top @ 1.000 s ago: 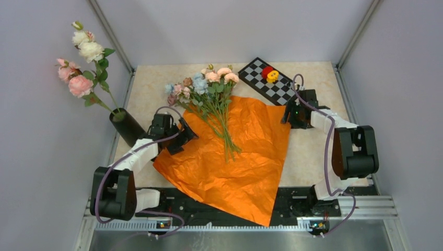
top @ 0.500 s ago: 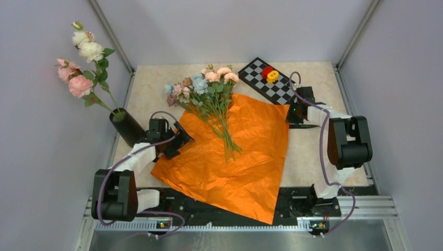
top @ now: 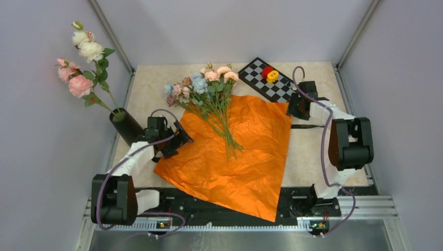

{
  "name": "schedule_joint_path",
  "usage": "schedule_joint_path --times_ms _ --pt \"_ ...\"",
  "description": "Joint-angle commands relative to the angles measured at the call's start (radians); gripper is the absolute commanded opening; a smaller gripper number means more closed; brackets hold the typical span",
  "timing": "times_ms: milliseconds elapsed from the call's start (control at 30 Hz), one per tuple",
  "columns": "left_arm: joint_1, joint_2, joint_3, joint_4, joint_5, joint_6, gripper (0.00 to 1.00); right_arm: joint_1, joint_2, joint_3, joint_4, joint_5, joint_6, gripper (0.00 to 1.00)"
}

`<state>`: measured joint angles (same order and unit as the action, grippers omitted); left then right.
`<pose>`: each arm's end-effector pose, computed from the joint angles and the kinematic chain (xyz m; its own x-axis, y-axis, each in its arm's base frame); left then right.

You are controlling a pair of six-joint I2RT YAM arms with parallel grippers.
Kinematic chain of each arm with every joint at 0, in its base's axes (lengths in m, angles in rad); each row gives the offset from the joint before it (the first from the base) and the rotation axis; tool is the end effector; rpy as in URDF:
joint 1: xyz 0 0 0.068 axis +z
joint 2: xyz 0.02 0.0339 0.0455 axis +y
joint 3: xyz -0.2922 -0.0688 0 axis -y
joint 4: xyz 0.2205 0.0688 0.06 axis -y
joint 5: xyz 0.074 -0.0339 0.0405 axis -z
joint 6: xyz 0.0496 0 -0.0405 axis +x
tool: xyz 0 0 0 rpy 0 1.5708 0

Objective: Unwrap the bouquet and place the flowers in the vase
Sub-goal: Pick up the fake flower from the wrapping paper.

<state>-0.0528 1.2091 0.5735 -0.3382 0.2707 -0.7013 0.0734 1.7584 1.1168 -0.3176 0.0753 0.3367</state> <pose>0.1972 -0.0237 0.2034 -0.7606 -0.5824 -0.2868 -0.3793 0.7573 -0.5317 0.3573 0.0225 0.2156 -0.7806 0.2729 -0.5623 0.2414 0.9615 0.1316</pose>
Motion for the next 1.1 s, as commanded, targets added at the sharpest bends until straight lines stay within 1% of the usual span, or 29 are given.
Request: schedule_joint_path --times_ms 0,100,167,267,300,400,433,500,600,700,867,1067 --pt "0.007 -0.076 0.166 -0.139 -0.020 0.141 0.99 0.017 -0.159 0.017 -0.016 0.054 -0.022 0.58" --pt "0.007 -0.057 0.303 -0.248 -0.018 0.228 0.99 0.078 -0.252 -0.005 -0.006 0.032 -0.037 0.58" --pt "0.007 -0.047 0.383 -0.284 -0.006 0.270 0.99 0.130 -0.304 -0.037 0.030 -0.037 -0.038 0.58" --pt "0.007 -0.047 0.460 -0.275 -0.016 0.321 0.99 0.217 -0.348 -0.093 0.120 -0.201 -0.036 0.57" --pt "0.007 -0.046 0.484 -0.268 -0.030 0.335 0.99 0.255 -0.347 -0.098 0.140 -0.232 -0.038 0.57" --pt "0.008 -0.033 0.532 -0.223 -0.090 0.406 0.99 0.358 -0.309 -0.091 0.188 -0.325 -0.047 0.55" --pt "0.008 -0.024 0.541 -0.208 -0.084 0.432 0.99 0.384 -0.289 -0.087 0.206 -0.367 -0.046 0.55" --pt "0.008 -0.008 0.550 -0.196 -0.039 0.460 0.99 0.426 -0.244 -0.074 0.237 -0.444 -0.043 0.51" --pt "0.008 -0.016 0.517 -0.169 0.029 0.476 0.99 0.476 -0.198 -0.089 0.305 -0.511 -0.049 0.48" --pt "0.008 -0.039 0.464 -0.123 0.027 0.469 0.99 0.481 -0.118 -0.090 0.381 -0.566 -0.035 0.45" --pt "0.008 -0.045 0.459 -0.127 0.037 0.447 0.99 0.482 0.012 -0.059 0.411 -0.629 -0.037 0.41" --pt "0.008 -0.040 0.451 -0.128 0.066 0.430 0.99 0.482 0.069 -0.061 0.437 -0.667 -0.040 0.40"
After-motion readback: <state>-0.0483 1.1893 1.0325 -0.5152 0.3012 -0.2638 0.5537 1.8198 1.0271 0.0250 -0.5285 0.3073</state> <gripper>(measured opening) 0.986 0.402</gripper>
